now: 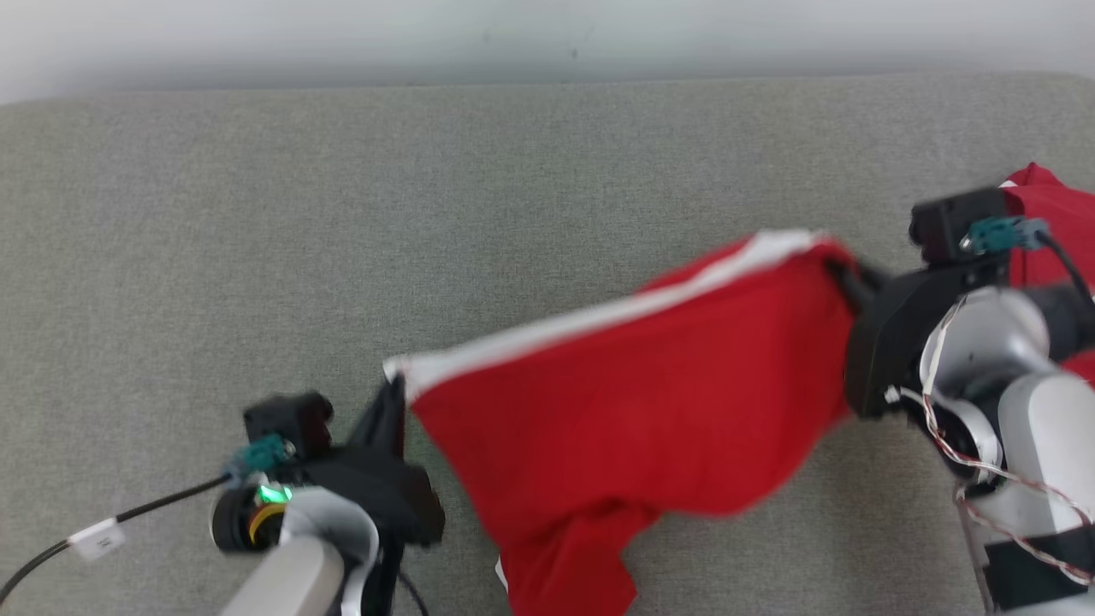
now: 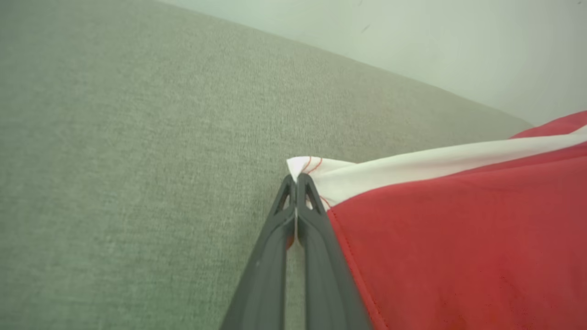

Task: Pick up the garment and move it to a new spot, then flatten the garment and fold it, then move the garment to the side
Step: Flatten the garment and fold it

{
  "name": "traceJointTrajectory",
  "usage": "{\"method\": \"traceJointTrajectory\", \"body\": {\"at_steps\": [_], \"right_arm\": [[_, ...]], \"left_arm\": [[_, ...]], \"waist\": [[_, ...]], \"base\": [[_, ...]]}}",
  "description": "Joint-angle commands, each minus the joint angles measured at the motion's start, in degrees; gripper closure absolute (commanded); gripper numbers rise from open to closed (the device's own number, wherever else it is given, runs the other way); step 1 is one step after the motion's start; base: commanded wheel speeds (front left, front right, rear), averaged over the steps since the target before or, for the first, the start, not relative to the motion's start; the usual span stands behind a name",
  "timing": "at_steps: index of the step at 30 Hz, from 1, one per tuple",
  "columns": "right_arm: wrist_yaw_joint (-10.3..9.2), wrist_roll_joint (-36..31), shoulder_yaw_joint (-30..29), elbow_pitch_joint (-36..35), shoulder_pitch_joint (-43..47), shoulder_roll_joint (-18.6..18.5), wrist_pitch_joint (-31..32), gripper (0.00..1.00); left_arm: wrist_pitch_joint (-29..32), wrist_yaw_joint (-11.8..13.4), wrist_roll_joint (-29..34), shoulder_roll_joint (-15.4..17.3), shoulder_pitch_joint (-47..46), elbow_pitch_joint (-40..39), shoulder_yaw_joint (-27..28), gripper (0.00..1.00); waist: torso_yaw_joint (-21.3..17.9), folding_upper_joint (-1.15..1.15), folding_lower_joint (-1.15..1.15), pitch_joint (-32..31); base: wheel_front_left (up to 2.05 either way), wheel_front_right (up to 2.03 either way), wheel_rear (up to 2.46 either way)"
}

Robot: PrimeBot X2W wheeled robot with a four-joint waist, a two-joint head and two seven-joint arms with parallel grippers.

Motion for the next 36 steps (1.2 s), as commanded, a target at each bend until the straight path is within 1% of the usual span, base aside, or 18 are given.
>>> {"method": "traceJointTrajectory", "body": {"at_steps": [1,6,9,11,15,16,17,18,19,23,25,26,29,31,32,33,34,36], "right_arm": [[-0.12,-1.27,0.36,-0.38,-1.6,-0.52,-3.15,1.0],[-0.12,-5.04,4.85,-1.45,-6.14,-3.5,-21.39,1.0],[-0.12,-5.92,7.15,-0.08,-6.02,-5.48,-27.96,1.0],[-0.12,-4.94,8.68,1.37,-3.77,-7.21,-27.88,1.0],[-0.12,-0.95,12.3,2.62,3.14,-11.7,-22.38,1.0],[-0.13,0.2,12.46,2.86,5.25,-12.43,-20.71,0.95],[-0.11,1.37,13.48,2.33,7.25,-13.45,-19.49,0.78],[-0.12,2.82,12.89,2.15,9.23,-13.67,-18.03,0.03],[-0.13,5.37,11.73,0.61,13.11,-14.35,-15.52,0.0],[-0.12,8.63,5.71,-4.76,19.45,-14.41,-10.88,0.0],[-0.12,8.92,3.18,-8.69,21.51,-14.3,-8.44,0.0],[-0.12,7.87,1.0,-12.81,22.05,-13.97,-7.43,0.0],[-0.12,7.37,0.84,-16.19,21.88,-12.49,-5.89,0.0],[-0.12,6.91,1.19,-16.28,20.53,-11.86,-4.9,0.0],[-0.12,7.12,1.57,-15.78,19.91,-11.26,-4.34,0.05],[-0.12,7.25,1.91,-14.89,19.33,-10.98,-3.73,0.15],[-0.12,6.96,2.25,-13.83,18.54,-11.07,-3.2,0.34],[-0.12,6.55,2.63,-11.65,16.87,-11.53,-2.69,0.56]], "left_arm": [[-1.84,-0.05,1.04,0.01,-1.26,-0.57,0.72,1.0],[-11.24,-1.08,3.73,-0.56,-5.62,-4.04,3.08,1.0],[-13.48,-2.34,4.79,-0.89,-6.34,-6.35,2.9,1.0],[-12.79,-3.14,4.62,-0.81,-4.76,-6.98,1.54,1.0],[-9.48,-3.92,4.36,-0.15,0.4,-6.87,-2.32,1.0],[-8.58,-4.1,4.05,-0.01,2.27,-6.56,-3.5,1.0],[-7.96,-4.19,3.83,-0.02,3.94,-6.45,-4.47,1.0],[-7.45,-4.54,3.61,0.06,5.57,-6.32,-5.43,1.0],[-6.8,-4.83,3.21,0.11,8.51,-6.25,-6.91,1.0],[-7.6,-4.16,2.22,0.03,12.01,-7.22,-7.2,1.0],[-8.12,-3.9,2.08,0.07,12.69,-7.65,-6.85,1.0],[-8.15,-3.7,2.29,0.3,12.43,-7.95,-6.77,1.0],[-7.89,-3.34,2.41,0.42,11.72,-8.25,-6.6,1.0],[-7.78,-3.27,2.42,0.5,11.5,-8.32,-6.62,1.0],[-7.74,-3.23,2.41,0.54,11.44,-8.35,-6.66,1.0],[-7.75,-3.19,2.41,0.6,11.42,-8.32,-6.7,1.0],[-7.67,-3.18,2.39,0.61,11.38,-8.28,-6.76,1.0],[-7.49,-3.29,2.37,0.49,11.16,-8.15,-6.95,1.0]], "waist": [[-0.27,0.0,0.0,-0.21],[-0.67,0.0,0.0,-0.89],[-0.7,0.0,0.0,-1.38],[-0.49,0.0,0.0,-1.71],[-0.1,0.0,0.0,-1.76],[-0.08,0.0,0.0,-1.7],[-0.01,0.0,0.0,-1.63],[0.04,0.0,0.0,-1.57],[0.22,0.0,0.0,-1.64],[0.48,0.0,0.0,-2.17],[0.65,0.0,0.0,-2.59],[0.74,0.0,0.0,-2.91],[0.76,0.0,0.0,-3.17],[0.76,0.0,0.0,-3.28],[0.78,0.0,0.0,-3.32],[0.84,0.0,0.0,-3.33],[0.92,0.0,0.0,-3.32],[1.28,0.0,0.0,-3.26]], "base": [[0.0,0.0,0.0],[0.0,0.0,0.0],[0.0,0.0,0.0],[0.0,0.0,0.0],[0.0,0.0,0.0],[0.0,0.0,0.0],[0.0,0.0,0.0],[0.0,0.0,0.0],[0.0,0.0,0.0],[0.0,0.0,0.0],[0.0,0.0,0.0],[0.0,0.0,0.0],[0.0,0.0,0.0],[0.0,0.0,0.0],[0.0,0.0,0.0],[0.0,0.0,0.0],[0.0,0.0,0.0],[0.0,0.0,0.0]]}}
